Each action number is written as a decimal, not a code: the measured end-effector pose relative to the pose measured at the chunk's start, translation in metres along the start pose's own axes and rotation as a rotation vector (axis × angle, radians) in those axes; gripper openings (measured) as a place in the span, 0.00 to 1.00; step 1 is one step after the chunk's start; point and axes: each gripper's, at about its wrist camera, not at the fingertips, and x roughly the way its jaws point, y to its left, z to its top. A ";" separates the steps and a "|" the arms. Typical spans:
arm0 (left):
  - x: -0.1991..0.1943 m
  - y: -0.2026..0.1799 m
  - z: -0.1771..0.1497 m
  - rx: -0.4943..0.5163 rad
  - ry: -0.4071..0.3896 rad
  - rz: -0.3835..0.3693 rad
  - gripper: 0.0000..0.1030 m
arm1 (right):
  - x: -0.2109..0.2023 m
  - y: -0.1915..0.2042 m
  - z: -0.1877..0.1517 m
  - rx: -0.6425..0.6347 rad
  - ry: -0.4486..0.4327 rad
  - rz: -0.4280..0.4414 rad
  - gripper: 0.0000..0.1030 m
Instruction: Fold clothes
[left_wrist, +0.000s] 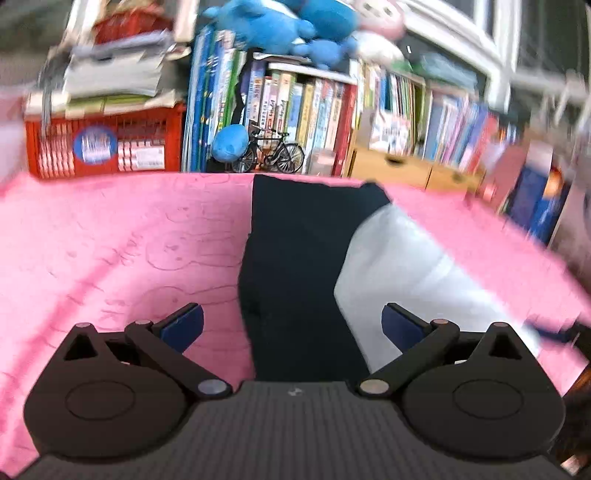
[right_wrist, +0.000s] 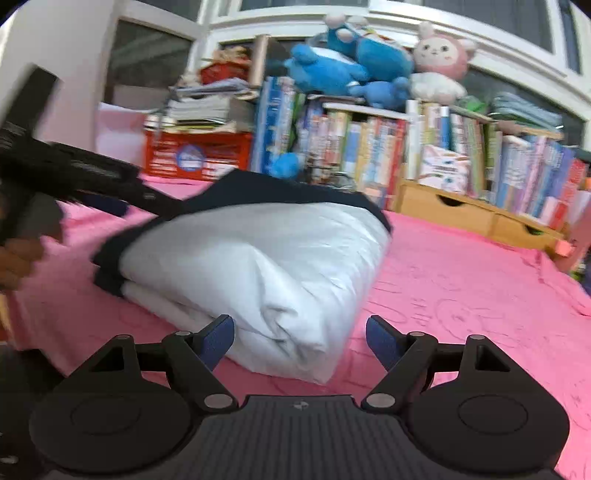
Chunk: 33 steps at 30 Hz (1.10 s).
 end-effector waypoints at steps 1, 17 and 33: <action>0.004 -0.007 -0.005 0.042 0.013 0.050 1.00 | 0.000 0.001 -0.002 -0.002 -0.013 -0.021 0.78; 0.007 0.007 -0.029 0.104 0.041 0.099 1.00 | -0.005 -0.047 -0.026 0.057 0.045 -0.079 0.89; -0.021 0.021 -0.039 0.120 0.079 0.155 1.00 | -0.037 -0.060 -0.005 0.153 -0.087 0.032 0.90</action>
